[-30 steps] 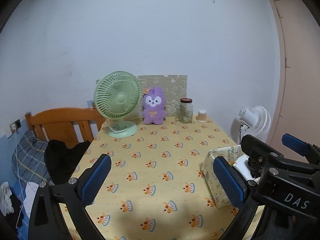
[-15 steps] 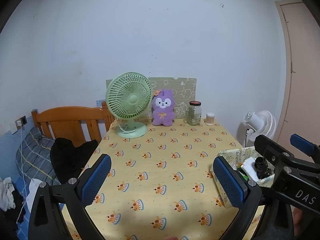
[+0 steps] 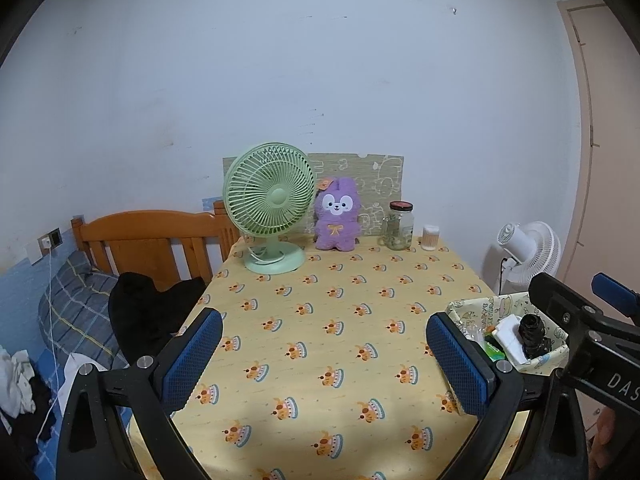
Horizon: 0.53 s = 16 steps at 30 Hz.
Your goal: Organize soft objects
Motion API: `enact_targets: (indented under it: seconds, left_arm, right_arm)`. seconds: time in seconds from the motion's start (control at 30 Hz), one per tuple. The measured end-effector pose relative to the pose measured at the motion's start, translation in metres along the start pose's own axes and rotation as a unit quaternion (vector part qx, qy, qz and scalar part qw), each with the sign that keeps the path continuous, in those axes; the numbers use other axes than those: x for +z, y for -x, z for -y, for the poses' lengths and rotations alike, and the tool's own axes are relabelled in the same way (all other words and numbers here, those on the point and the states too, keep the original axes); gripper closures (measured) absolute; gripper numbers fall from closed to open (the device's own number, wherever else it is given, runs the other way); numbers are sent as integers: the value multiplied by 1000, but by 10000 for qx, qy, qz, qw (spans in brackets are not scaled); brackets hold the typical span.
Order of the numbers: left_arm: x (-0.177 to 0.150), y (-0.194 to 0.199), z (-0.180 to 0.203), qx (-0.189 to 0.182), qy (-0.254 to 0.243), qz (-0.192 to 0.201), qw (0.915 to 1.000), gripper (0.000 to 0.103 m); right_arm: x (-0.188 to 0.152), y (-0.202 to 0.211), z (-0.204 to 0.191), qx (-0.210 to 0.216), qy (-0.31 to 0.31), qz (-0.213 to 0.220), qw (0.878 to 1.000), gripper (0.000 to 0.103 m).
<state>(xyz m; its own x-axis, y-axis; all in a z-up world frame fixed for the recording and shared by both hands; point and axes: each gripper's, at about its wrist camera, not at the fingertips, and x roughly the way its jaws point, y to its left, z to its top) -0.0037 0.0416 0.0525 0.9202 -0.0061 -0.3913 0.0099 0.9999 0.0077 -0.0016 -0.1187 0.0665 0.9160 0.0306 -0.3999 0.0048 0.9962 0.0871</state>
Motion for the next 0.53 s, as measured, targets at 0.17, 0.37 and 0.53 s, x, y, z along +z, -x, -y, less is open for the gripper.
enact_targets:
  seconds: [0.17, 0.37, 0.53]
  left_arm:
    - [0, 0, -1, 10, -4, -7, 10000, 0]
    - [0, -1, -2, 10, -13, -24, 10000, 0]
    - [0, -3, -1, -11, -54, -30, 10000, 0]
  right_arm:
    - [-1, 0, 1, -29, -24, -9, 10000, 0]
    - [-1, 0, 3, -52, -26, -10, 10000, 0]
    - [-2, -1, 2, -51, -9, -34, 10000, 0]
